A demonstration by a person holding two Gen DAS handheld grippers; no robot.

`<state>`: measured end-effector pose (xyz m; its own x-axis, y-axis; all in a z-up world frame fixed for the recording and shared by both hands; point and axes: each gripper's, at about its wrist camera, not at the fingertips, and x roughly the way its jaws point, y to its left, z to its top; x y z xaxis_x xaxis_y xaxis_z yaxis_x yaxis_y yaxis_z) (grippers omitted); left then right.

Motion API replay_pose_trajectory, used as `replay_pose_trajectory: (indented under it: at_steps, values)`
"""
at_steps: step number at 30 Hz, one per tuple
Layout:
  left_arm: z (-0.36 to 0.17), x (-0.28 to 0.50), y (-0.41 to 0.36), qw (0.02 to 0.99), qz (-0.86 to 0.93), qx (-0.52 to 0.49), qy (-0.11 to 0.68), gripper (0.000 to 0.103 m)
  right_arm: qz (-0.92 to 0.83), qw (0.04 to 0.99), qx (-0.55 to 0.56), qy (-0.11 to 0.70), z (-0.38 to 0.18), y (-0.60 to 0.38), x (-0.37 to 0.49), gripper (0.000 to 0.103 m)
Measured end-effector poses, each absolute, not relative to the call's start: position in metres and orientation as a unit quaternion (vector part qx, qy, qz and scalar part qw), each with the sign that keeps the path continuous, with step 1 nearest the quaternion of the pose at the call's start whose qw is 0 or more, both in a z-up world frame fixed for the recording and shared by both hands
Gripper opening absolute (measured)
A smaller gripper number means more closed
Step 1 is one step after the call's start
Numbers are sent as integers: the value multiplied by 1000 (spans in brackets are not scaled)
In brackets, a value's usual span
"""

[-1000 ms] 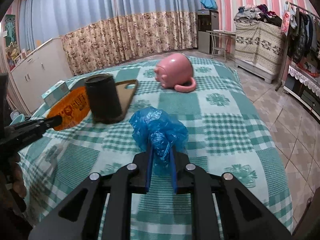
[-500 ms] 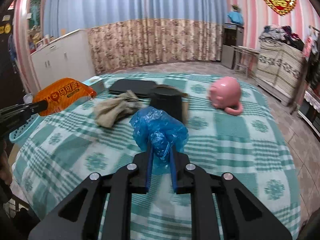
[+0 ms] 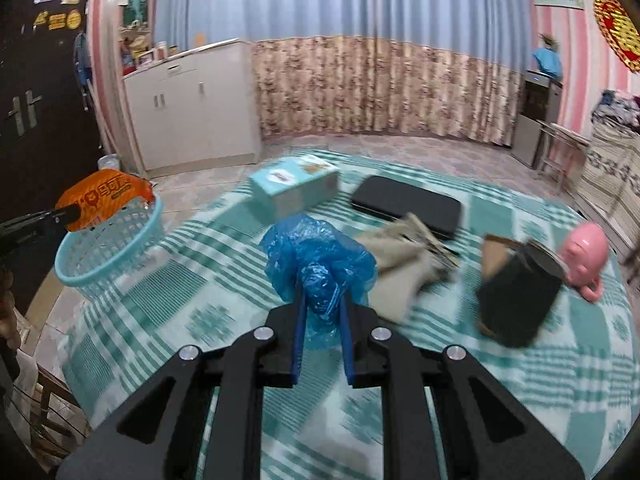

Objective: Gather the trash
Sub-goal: 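Carry the orange wrapper over the blue basket and open the left tool, then move the blue plastic bag over the basket and open the right tool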

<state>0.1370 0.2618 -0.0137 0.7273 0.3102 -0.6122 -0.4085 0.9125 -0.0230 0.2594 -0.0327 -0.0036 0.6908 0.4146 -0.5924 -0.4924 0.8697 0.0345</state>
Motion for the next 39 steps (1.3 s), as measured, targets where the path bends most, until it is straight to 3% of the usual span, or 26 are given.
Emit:
replay_pose_trajectory:
  at_steps: [8,21,23,25,26,29,34,39]
  values:
    - [-43,138,351,900,250,-93,345,3,283,906,-81,305,-2,23,262,16]
    - [-58,140,392,889,266,-133,347,5,298,896,-94,316,-6,63,274,16]
    - [-56,139,392,890,263,-136,346,20,299,896,-95,315,-4,68,276,16]
    - [-52,136,392,891,275,-130,337,59,301,895,-96,314,-3,74,277,16]
    - [-48,133,392,893,282,-126,328,65,303,895,-97,313,-2,79,278,16]
    - [-39,127,395,897,282,-129,315,69,311,893,-102,310,1,92,277,16]
    - [-23,108,403,901,304,-119,286,90,329,888,-107,303,5,123,276,16]
    - [-17,88,415,900,326,-115,265,97,357,876,-122,302,4,168,270,16]
